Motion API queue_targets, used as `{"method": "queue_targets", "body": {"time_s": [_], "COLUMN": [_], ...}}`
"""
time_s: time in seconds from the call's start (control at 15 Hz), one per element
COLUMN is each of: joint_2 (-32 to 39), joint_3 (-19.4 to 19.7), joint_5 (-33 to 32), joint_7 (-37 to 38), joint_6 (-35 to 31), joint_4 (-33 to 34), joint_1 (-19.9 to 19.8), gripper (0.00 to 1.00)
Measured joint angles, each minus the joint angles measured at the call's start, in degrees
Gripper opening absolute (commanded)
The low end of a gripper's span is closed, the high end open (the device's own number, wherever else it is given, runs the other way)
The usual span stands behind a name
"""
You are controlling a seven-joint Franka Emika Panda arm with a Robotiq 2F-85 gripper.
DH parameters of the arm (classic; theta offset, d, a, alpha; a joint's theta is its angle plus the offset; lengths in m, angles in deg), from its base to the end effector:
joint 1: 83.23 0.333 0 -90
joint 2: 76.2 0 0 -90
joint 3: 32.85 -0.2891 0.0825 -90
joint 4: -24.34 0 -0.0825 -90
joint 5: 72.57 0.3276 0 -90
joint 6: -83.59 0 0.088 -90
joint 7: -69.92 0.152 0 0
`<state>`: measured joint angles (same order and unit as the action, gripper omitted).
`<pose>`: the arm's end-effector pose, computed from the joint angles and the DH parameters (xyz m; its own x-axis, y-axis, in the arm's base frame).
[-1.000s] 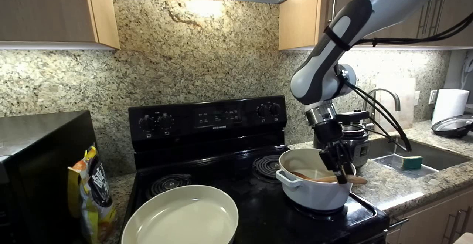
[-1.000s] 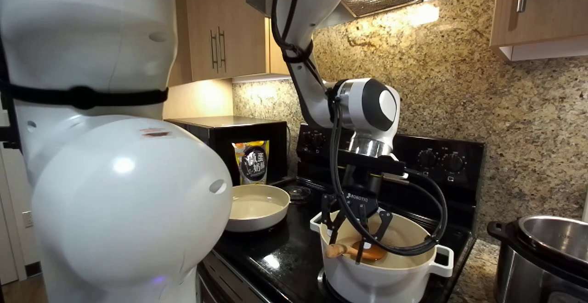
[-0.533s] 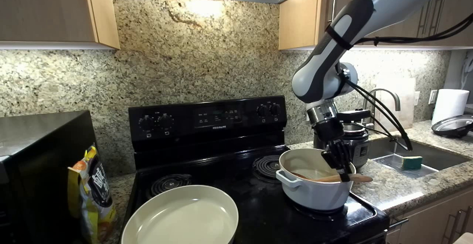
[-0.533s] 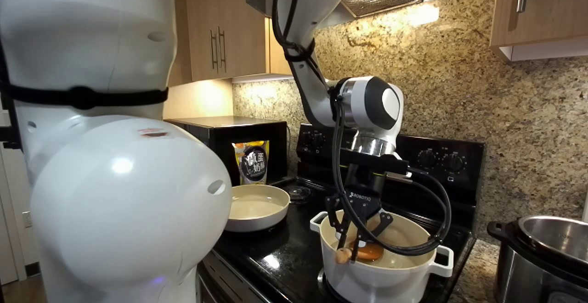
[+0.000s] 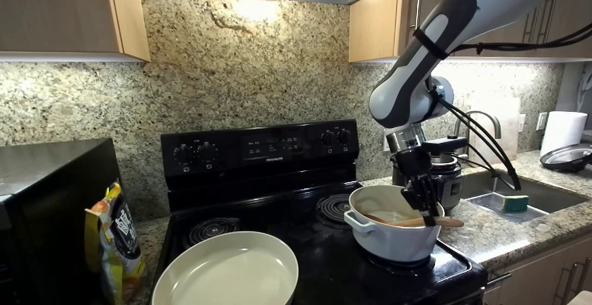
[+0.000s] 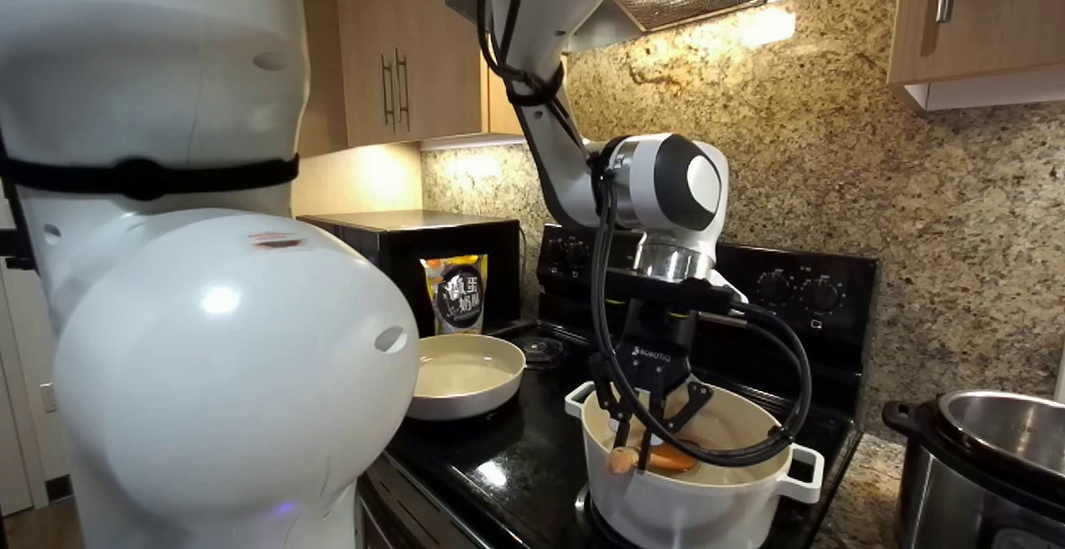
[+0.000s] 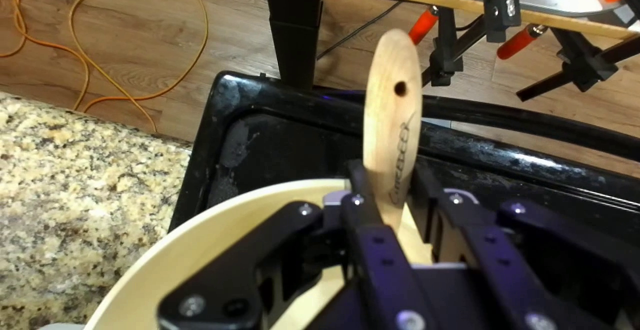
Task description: Use the wooden spatula to stir the water in the pot.
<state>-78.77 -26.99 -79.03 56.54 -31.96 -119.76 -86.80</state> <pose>0.3443 -0.0681 0.2454 0.8862 0.1359 -0.4429 0.1328 -0.9904 -0.0381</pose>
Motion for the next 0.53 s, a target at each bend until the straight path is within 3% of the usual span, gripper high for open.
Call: {"method": "queue_targets", "body": {"time_s": [0.53], "joint_2": [-5.19], "joint_3": [0.12], "joint_5": [-1.27], "joint_7": [2.95], "joint_6": [-2.79], "joint_4": [-1.95], "joint_1": [-0.15], "gripper": [0.06]}}
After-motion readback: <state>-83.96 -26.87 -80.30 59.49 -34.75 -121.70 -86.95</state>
